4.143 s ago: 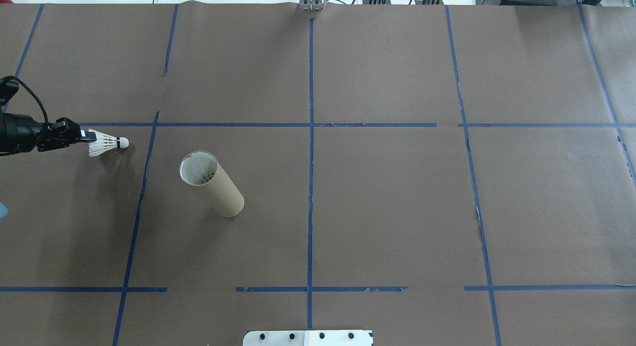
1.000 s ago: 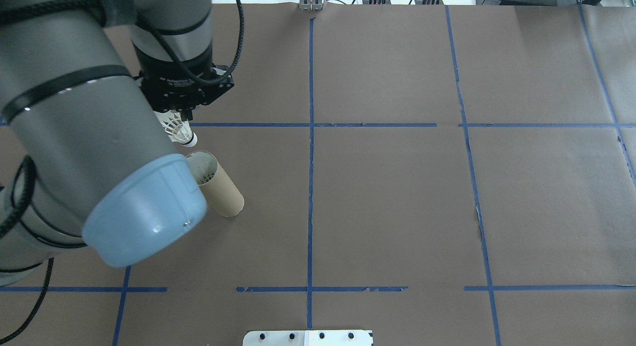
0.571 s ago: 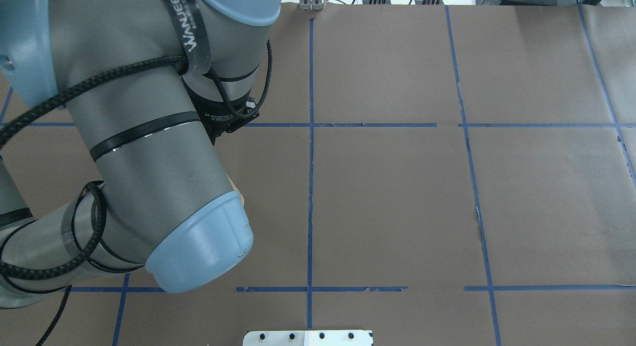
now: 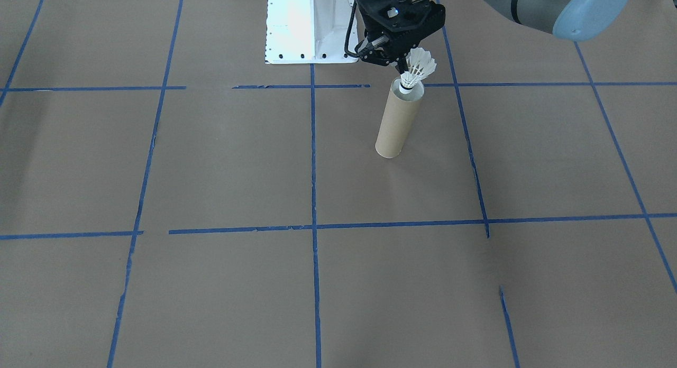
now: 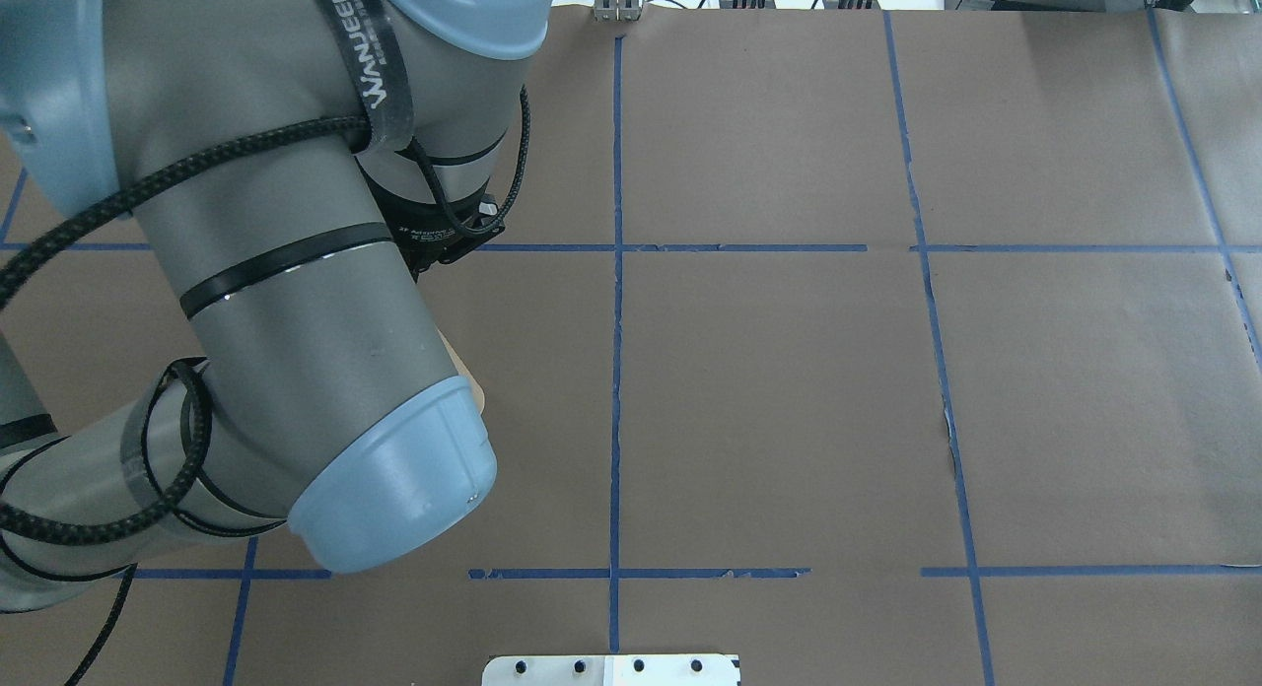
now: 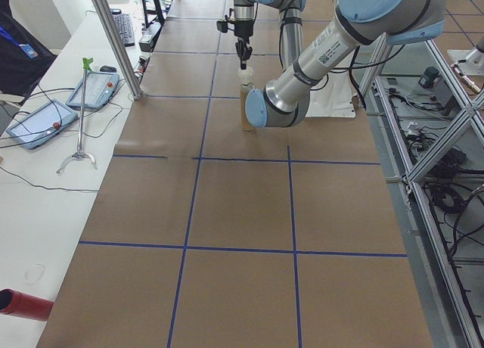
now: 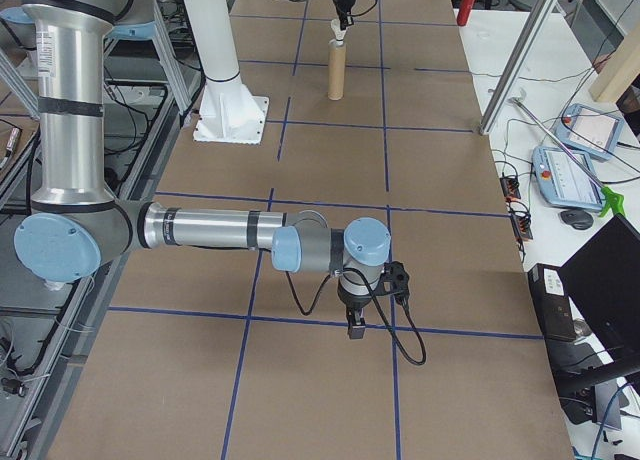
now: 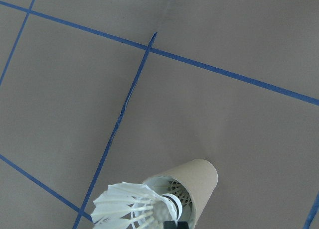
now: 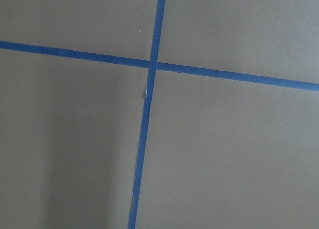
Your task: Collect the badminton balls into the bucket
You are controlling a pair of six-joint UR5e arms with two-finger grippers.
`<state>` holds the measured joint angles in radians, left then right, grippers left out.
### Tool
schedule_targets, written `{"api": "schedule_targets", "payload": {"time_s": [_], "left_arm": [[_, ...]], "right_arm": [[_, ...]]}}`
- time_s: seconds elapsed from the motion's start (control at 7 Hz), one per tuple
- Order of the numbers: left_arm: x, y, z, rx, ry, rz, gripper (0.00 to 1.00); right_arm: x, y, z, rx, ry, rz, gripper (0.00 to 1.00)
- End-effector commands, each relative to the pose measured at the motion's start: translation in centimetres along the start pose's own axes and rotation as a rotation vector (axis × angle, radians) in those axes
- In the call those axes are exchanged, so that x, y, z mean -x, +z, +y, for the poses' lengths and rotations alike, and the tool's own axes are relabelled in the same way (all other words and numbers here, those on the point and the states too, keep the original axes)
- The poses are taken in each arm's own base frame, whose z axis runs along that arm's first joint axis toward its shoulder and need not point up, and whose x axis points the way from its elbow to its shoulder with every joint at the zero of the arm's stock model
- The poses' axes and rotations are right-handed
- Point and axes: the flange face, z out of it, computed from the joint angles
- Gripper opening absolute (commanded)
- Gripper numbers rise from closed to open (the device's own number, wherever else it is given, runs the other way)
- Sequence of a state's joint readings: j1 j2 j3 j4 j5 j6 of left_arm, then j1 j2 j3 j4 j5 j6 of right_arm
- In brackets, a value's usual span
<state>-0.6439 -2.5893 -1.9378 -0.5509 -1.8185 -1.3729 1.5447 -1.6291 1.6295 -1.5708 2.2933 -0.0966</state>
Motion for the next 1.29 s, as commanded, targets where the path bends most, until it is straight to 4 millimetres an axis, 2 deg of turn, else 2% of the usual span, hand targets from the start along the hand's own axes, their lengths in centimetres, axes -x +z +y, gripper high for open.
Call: {"api": "schedule_targets", "payload": {"time_s": [0.0, 0.14, 0.43, 0.57, 0.71, 0.86, 1.0, 1.14], "left_arm": [[0.0, 0.9, 0.1, 0.002, 0.007, -0.012, 0.54], [0.1, 0.9, 0.2, -0.006, 0.012, -0.013, 1.00], [1.0, 0.2, 0.2, -0.017, 0.058, 0.016, 1.00], [3.3, -0.1, 0.0, -0.029, 0.136, 0.051, 1.00], [5.9, -0.6, -2.7, -0.078, 0.200, 0.117, 1.00], [8.3, -0.7, -7.5, -0.156, 0.268, 0.190, 1.00], [11.0, 1.7, -11.3, -0.172, 0.347, 0.248, 1.00], [15.6, 3.7, -16.0, -0.188, 0.409, 0.294, 1.00]], "right_arm": [[0.0, 0.0, 0.0, 0.000, 0.000, 0.000, 1.00], [0.0, 0.0, 0.0, -0.001, -0.001, 0.000, 1.00], [0.0, 0.0, 0.0, 0.000, 0.000, 0.000, 1.00], [0.0, 0.0, 0.0, 0.000, 0.000, 0.000, 1.00], [0.0, 0.0, 0.0, 0.000, 0.000, 0.000, 1.00], [0.0, 0.0, 0.0, 0.000, 0.000, 0.000, 1.00], [0.0, 0.0, 0.0, 0.000, 0.000, 0.000, 1.00], [0.0, 0.0, 0.0, 0.000, 0.000, 0.000, 1.00]]}}
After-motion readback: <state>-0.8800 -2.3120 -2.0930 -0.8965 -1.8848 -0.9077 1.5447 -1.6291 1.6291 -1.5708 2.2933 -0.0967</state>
